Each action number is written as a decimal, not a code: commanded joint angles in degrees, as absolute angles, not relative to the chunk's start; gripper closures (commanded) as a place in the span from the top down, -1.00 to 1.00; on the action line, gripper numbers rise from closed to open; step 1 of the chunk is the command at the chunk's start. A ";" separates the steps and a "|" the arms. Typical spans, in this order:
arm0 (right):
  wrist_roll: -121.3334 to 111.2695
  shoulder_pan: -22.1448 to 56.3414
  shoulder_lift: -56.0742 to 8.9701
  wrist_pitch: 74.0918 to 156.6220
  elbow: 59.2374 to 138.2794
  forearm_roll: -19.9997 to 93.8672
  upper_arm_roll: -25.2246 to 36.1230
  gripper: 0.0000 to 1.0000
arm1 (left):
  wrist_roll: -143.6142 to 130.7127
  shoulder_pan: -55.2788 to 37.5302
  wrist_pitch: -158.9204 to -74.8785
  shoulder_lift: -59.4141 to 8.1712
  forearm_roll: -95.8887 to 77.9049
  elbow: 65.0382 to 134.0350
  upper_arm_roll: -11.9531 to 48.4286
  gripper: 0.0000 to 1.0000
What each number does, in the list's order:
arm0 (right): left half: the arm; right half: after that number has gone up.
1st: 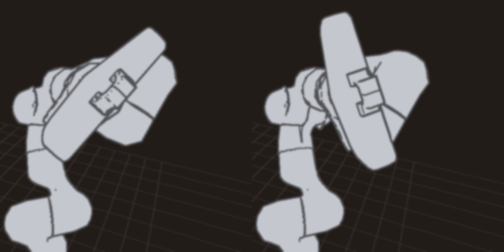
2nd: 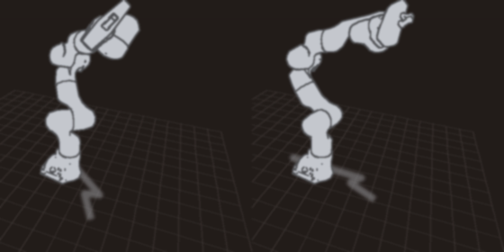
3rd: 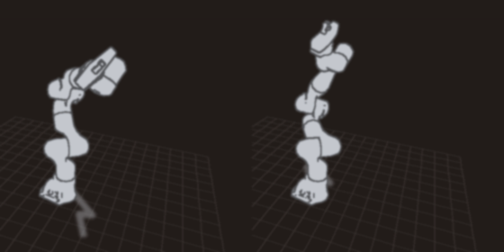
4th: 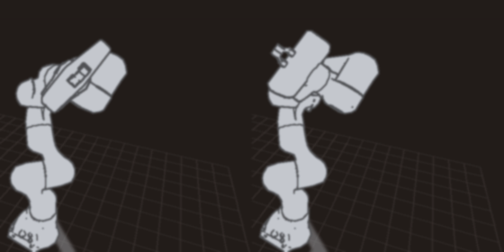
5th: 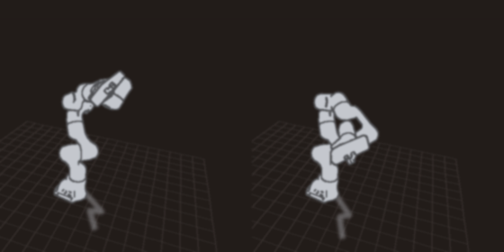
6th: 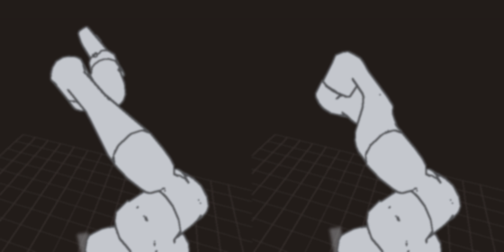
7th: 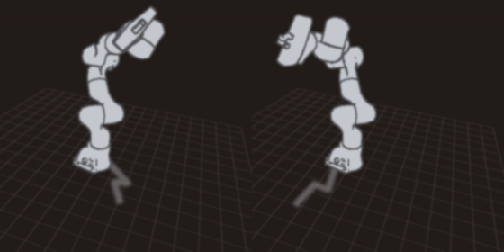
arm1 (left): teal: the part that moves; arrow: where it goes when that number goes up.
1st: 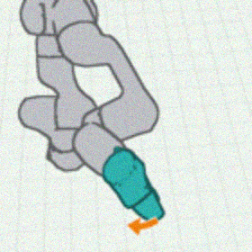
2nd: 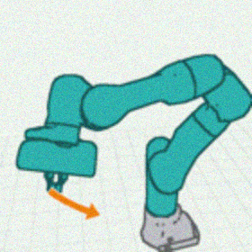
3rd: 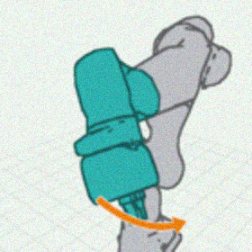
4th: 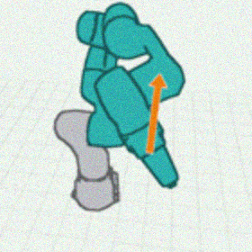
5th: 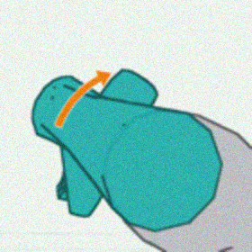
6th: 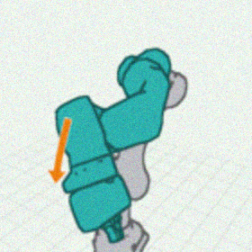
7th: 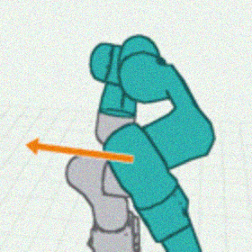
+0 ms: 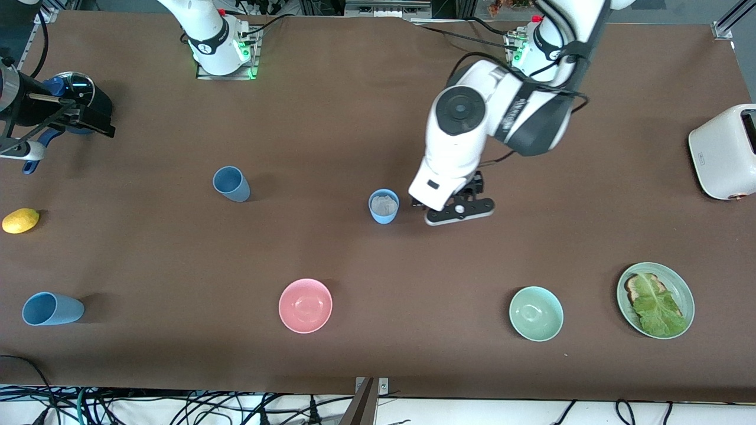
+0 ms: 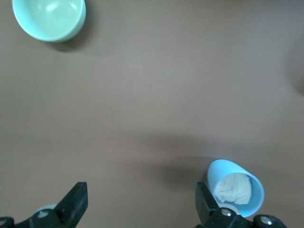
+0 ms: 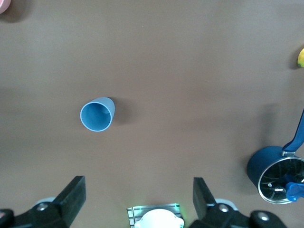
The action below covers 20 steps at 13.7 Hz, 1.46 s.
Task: Stack blue cups with both arms
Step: 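Withdraw the left gripper while the right gripper reaches the empty cup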
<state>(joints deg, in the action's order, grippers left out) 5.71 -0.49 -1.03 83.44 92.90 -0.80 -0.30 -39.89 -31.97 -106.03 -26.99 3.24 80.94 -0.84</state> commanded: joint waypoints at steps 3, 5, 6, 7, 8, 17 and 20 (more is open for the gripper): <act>5.71 -0.44 0.09 83.58 95.97 -0.88 -1.05 1.00 | -21.75 -24.80 -101.17 -22.33 1.85 81.47 -0.61 1.00; 5.71 -0.44 0.09 83.58 96.06 -0.88 -1.23 1.00 | -14.80 -21.38 -99.06 -20.66 1.23 81.47 -0.62 1.00; 5.63 -0.35 0.09 82.54 96.24 -0.88 -1.40 1.00 | -12.85 -20.05 -98.18 -20.05 1.23 81.56 -0.62 1.00; 5.45 -0.44 0.00 82.01 97.55 -0.53 -2.02 1.00 | -10.92 -18.56 -97.39 -19.26 1.23 81.56 -0.62 1.00; 4.14 -0.44 -0.26 82.61 98.34 -0.53 -2.37 1.00 | -8.46 -17.33 -97.03 -18.99 1.32 81.56 -0.62 1.00; 3.78 -0.35 1.14 115.01 123.81 -1.05 -7.56 1.00 | 4.57 -6.16 -96.06 -16.62 2.10 82.35 -0.70 1.00; 3.78 -0.35 0.53 129.24 133.13 -1.05 -7.56 1.00 | 5.01 -3.62 -95.89 -13.63 2.64 84.11 -0.70 1.00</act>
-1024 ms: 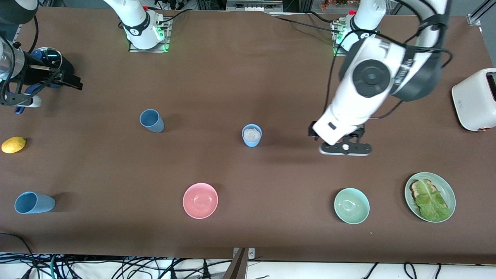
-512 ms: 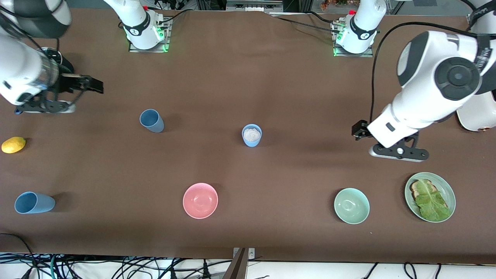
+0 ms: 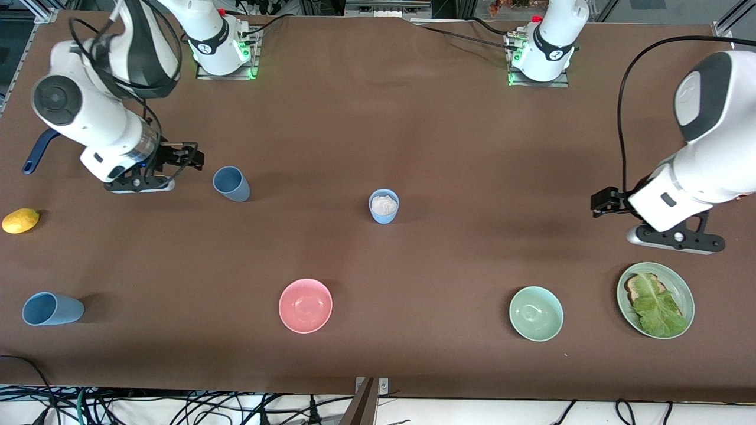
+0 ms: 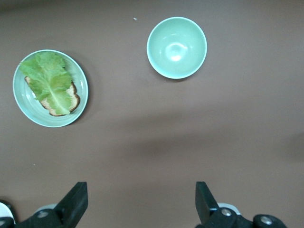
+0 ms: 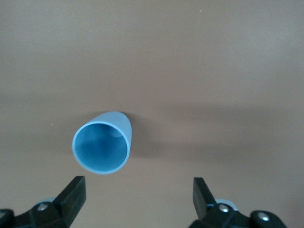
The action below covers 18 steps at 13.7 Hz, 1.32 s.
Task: Stack blue cups with both arms
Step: 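Close the right gripper on the rim of the empty blue cup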
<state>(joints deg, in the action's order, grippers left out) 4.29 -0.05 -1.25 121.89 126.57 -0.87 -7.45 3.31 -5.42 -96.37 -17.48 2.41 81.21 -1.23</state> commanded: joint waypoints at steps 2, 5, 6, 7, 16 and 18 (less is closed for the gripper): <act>3.78 -0.35 -1.48 133.84 134.82 -1.05 -7.65 1.00 | 4.23 -2.20 -95.89 -12.83 2.11 84.11 -0.70 1.00; 3.78 -0.35 -4.21 140.95 137.80 -1.05 -8.96 1.00 | 4.74 -1.41 -92.30 -12.22 2.64 84.11 -0.70 1.00; 3.78 -0.35 -5.35 144.11 139.12 -1.05 -9.05 1.00 | 4.66 -1.32 -92.29 -12.13 2.64 84.11 -0.70 1.00; 3.61 -0.35 -6.23 146.84 140.00 -1.05 -9.23 0.99 | 5.01 -1.41 -92.37 -11.61 2.03 83.94 -0.62 1.00; 3.86 -0.35 -5.72 145.20 139.66 -1.05 -9.40 -1.00 | 4.92 -2.90 -89.92 -8.00 3.78 84.11 1.76 1.00; 3.34 -0.35 -4.49 144.84 138.87 -0.97 -10.11 -1.00 | 5.01 -3.16 -89.91 -8.00 2.20 84.02 2.98 1.00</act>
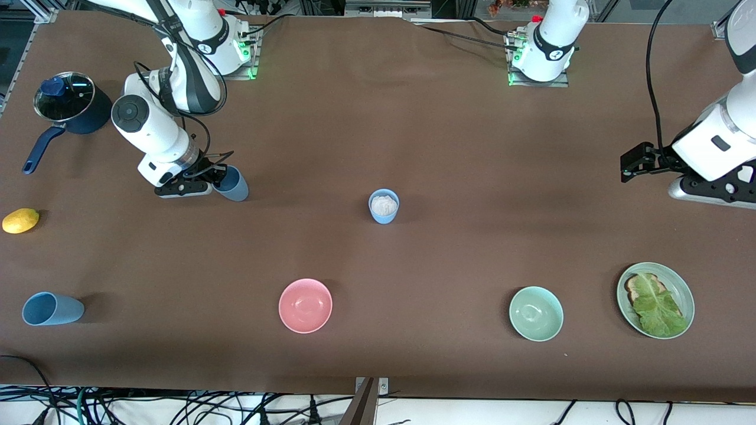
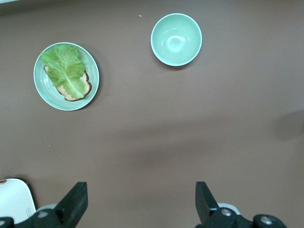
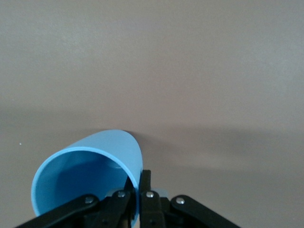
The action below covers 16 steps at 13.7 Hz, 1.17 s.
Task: Stack blue cups with both arms
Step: 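Close the right gripper on the rim of the empty blue cup, then lift the empty cup and carry it over the tissue cup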
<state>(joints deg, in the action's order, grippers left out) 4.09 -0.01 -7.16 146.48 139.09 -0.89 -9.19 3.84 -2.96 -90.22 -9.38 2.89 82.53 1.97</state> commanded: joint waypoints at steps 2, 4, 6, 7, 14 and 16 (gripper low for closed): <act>3.77 -0.35 -3.35 144.23 138.43 -0.97 -10.46 -1.00 | 5.01 -3.25 -89.91 -8.00 2.11 83.94 3.77 1.00; 3.95 -0.35 -2.73 138.73 134.59 -0.88 -11.33 -1.00 | 4.92 -3.25 -89.83 -8.09 2.81 83.32 5.26 1.00; 4.13 -0.35 -2.99 128.55 127.39 -0.88 -11.34 -1.00 | 4.92 -3.25 -89.74 -8.09 3.16 83.23 6.68 1.00; 4.91 -0.26 -3.25 123.36 123.53 -0.88 -11.42 -1.00 | 5.18 -3.25 -89.74 -8.17 3.16 83.15 6.59 1.00; 19.91 5.95 -7.63 111.36 105.84 0.18 -14.33 -1.00 | 10.30 -2.29 -89.74 -8.09 2.29 83.14 6.15 1.00; 27.82 10.00 -11.32 111.36 100.84 0.87 -14.33 -1.00 | 7.48 -2.20 -89.74 -8.00 2.20 83.14 6.24 1.00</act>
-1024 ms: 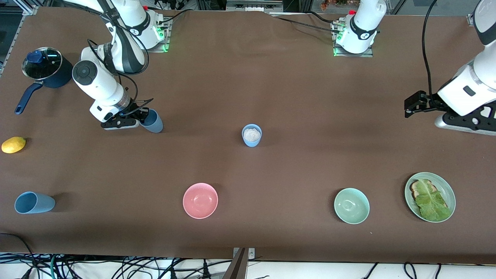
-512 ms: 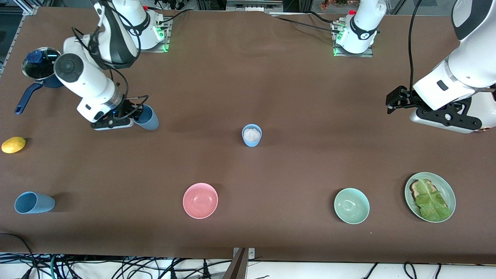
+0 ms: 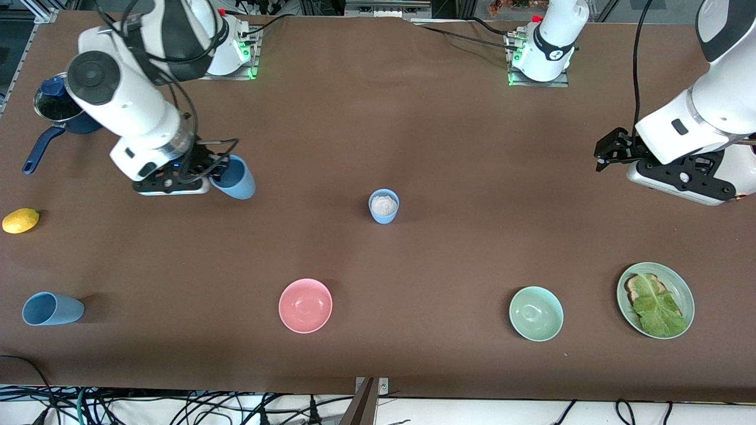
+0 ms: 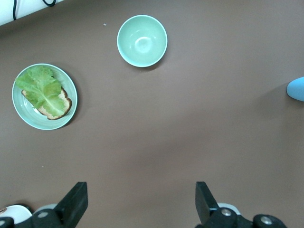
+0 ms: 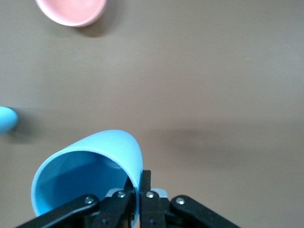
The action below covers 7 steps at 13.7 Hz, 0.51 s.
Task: Stack blue cups with both arms
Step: 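Lift the empty cup and carry it over the tissue cup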
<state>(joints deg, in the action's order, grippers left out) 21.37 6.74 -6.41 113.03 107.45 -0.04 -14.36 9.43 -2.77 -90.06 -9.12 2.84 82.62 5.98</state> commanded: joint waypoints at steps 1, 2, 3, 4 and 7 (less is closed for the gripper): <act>31.86 12.37 -13.43 111.36 97.77 0.97 -14.33 -1.00 | 7.30 -2.28 -89.74 -7.48 2.20 83.49 6.33 1.00; 35.12 14.22 -15.45 111.36 95.12 0.97 -14.33 -1.00 | 7.38 -2.02 -89.74 -6.77 2.20 84.19 6.33 1.00; 38.38 15.98 -17.30 111.44 92.92 0.97 -14.33 -1.00 | 7.47 -1.41 -89.48 -6.51 2.20 84.81 6.42 1.00; 41.63 17.82 -19.40 111.88 90.64 0.88 -14.33 -1.00 | 7.47 -1.32 -88.86 -5.55 2.20 86.03 6.42 1.00; 48.84 22.92 -24.68 112.24 84.57 0.79 -14.33 -1.00 | 7.56 -0.27 -88.95 -4.66 2.11 87.71 6.94 1.00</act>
